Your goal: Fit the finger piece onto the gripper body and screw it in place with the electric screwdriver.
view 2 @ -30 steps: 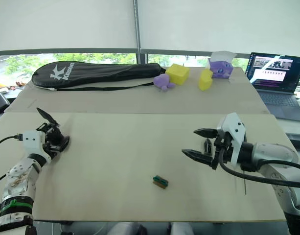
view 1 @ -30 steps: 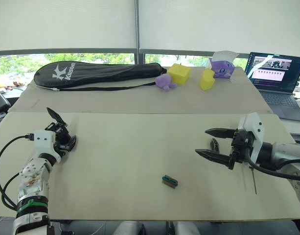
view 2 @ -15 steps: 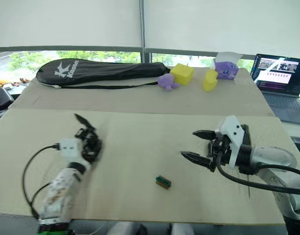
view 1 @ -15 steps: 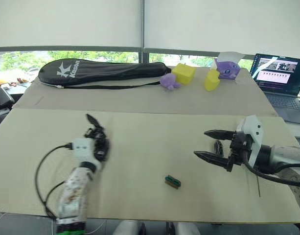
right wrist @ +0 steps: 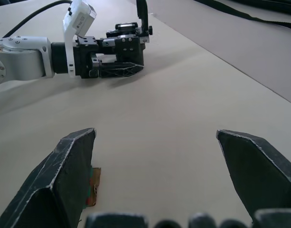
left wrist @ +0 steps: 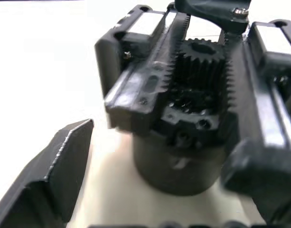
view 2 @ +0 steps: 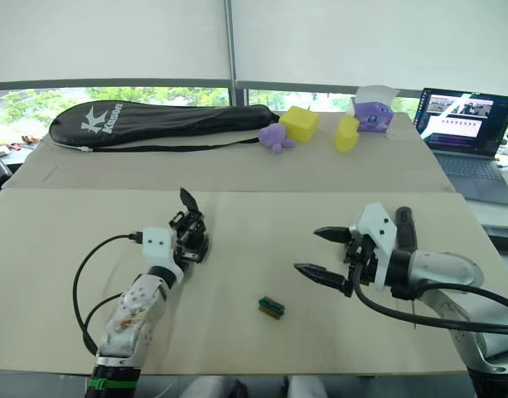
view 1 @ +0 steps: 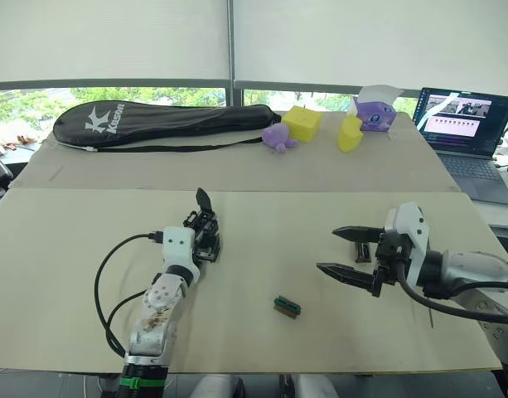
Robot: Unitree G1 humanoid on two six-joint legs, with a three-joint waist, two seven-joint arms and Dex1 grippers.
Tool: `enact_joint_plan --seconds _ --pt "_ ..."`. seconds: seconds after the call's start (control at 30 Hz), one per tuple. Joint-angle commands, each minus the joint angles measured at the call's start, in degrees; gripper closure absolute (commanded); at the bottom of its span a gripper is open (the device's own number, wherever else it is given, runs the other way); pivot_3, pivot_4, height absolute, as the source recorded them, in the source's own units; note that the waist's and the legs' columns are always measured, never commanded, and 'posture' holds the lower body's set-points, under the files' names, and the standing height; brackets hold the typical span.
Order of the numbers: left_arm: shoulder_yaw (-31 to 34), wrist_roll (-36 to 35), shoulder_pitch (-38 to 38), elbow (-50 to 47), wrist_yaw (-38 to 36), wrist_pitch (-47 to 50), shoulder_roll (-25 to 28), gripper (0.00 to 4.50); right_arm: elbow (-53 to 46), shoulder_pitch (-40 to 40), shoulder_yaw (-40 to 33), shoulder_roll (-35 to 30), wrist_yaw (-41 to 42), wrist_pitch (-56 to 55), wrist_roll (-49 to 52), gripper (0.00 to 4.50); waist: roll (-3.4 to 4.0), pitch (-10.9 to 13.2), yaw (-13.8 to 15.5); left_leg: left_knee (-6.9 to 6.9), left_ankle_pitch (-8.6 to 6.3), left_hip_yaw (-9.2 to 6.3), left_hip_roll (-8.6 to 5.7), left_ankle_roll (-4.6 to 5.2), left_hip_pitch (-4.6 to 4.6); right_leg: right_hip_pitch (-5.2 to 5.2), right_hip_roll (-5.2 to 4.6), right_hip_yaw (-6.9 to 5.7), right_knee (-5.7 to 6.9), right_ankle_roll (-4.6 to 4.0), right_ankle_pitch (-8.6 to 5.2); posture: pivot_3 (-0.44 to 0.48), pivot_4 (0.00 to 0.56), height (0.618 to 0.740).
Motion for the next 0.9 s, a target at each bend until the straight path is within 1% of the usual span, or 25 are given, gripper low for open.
enact_joint_plan --seconds 0.03,0.1,0.17,0.27,0.37,0.47,0.57,0.6,0.7,0.73,0.77,0.8,0.83,0.9 --pt "1.6 -3.8 0.9 1.8 -10.7 0.1 6.4 0.1 -2.2 -0.4 -0.9 0.2 -0.5 -1.0 0.2 0.0 0.03 0.0 -0.1 -0.01 0.0 0.0 0.0 0.0 0.03 0.0 0.0 0.0 0.01 0.0 0.0 0.0 0.15 0.74" --pt "2.2 -5.2 -0.4 6.0 -18.1 -2.1 11.6 0.1 -2.5 0.0 -0.9 0.2 -0.7 -1.1 0.2 0.0 0.06 0.0 -0.1 -0.05 0.0 -0.01 0.0 -0.01 0.06 0.0 0.01 -0.01 0.02 -0.01 -0.01 0.0 0.15 0.74" --pt "2.0 -5.9 -2.9 10.3 -23.4 -4.5 15.2 0.1 -2.6 0.2 -1.0 0.2 -0.8 -1.2 0.2 0.0 0.1 -0.1 -0.1 -0.07 0.02 -0.01 0.0 -0.04 0.09 0.0 0.02 -0.03 0.03 -0.01 -0.01 0.0 0.15 0.74" --pt "-0.1 -6.1 -7.1 15.2 -30.9 -7.6 18.2 0.1 -2.8 0.2 -1.0 0.2 -1.1 -1.3 0.1 0.0 0.11 -0.1 -0.1 -0.06 0.03 -0.01 0.0 -0.04 0.07 0.01 0.02 -0.05 0.03 -0.01 -0.01 0.0 0.15 0.74" --pt "-1.3 -5.5 -10.9 20.5 -35.5 -11.0 18.8 0.1 -3.5 0.1 -0.8 0.4 -1.8 -1.0 0.2 0.0 0.11 -0.1 0.1 -0.03 0.02 -0.01 -0.01 -0.04 0.05 0.03 0.0 -0.06 -0.02 -0.01 -0.01 0.0 0.15 0.74" --pt "-1.2 -6.2 -13.1 24.4 -38.2 -12.6 18.2 0.1 -4.0 0.5 -0.9 0.5 -2.2 -0.9 0.3 0.0 0.11 -0.1 0.0 0.01 0.02 0.0 -0.04 -0.04 0.03 0.04 0.0 -0.05 -0.07 -0.01 -0.01 0.0 0.15 0.74" --pt "-1.3 -6.6 -14.1 26.4 -40.0 -13.7 17.6 0.1 -4.6 1.2 -1.1 0.5 -2.6 -0.8 0.4 0.0 0.11 -0.1 -0.1 0.0 0.02 0.01 -0.04 -0.04 0.05 0.03 0.0 -0.05 -0.06 -0.01 -0.01 0.0 0.15 0.74" --pt "-1.2 -6.4 -14.7 27.1 -39.5 -14.0 17.0 0.1 -4.9 1.5 -1.1 0.5 -2.8 -0.8 0.4 0.0 0.11 -0.1 0.0 0.0 0.03 0.01 -0.04 -0.04 0.05 0.03 0.0 -0.06 -0.06 -0.01 -0.01 0.0 0.15 0.74" --pt "-0.6 -6.4 -14.7 26.7 -38.5 -15.3 15.6 0.92 -5.6 1.9 -1.0 0.5 -3.3 -0.8 0.5 0.0 0.11 -0.1 0.1 0.02 0.03 -0.01 -0.04 -0.04 0.05 0.04 -0.01 -0.06 -0.02 -0.01 -0.01 0.0 0.15 0.74" --pt "-0.5 -6.2 -14.1 25.7 -37.8 -15.5 15.2 1.39 -5.8 2.0 -1.1 0.5 -3.4 -0.7 0.5 0.0 0.11 -0.1 0.1 0.04 0.03 0.0 -0.04 -0.04 0.06 0.06 -0.02 -0.06 -0.01 -0.01 -0.01 0.0 0.15 0.74" --pt "-0.5 -6.4 -12.4 22.7 -36.2 -14.2 14.4 1.93 -6.1 2.0 -1.0 0.5 -3.5 -0.7 0.7 0.0 0.11 -0.1 0.1 0.05 0.03 -0.01 -0.04 -0.04 0.06 0.08 -0.03 -0.05 -0.02 -0.01 0.0 0.0 0.15 0.74" --pt "-0.7 -6.4 -10.2 18.6 -34.3 -13.0 13.4 2.24 -6.6 1.9 -0.8 0.5 -3.4 -0.7 0.9 0.0 0.11 -0.1 0.0 0.05 0.02 -0.01 -0.04 -0.04 0.06 0.08 -0.03 -0.05 -0.02 -0.01 0.0 0.0 0.15 0.74" --pt "-0.8 -6.5 -8.3 15.0 -32.5 -11.8 12.4 2.23 -7.1 1.9 -0.7 0.5 -3.4 -0.6 1.3 0.0 0.11 -0.1 0.0 0.03 0.02 -0.01 -0.04 -0.04 0.05 0.06 -0.02 -0.03 -0.02 -0.01 -0.01 0.0 0.15 0.74" --pt "-0.8 -6.9 -5.0 7.1 -25.9 -7.8 8.7 2.23 -8.3 1.6 -0.2 0.3 -2.8 0.3 2.9 0.0 0.11 -0.1 0.0 -0.02 0.02 0.0 -0.04 -0.04 0.05 0.04 -0.02 -0.01 -0.06 -0.01 -0.01 0.0 0.15 0.74"
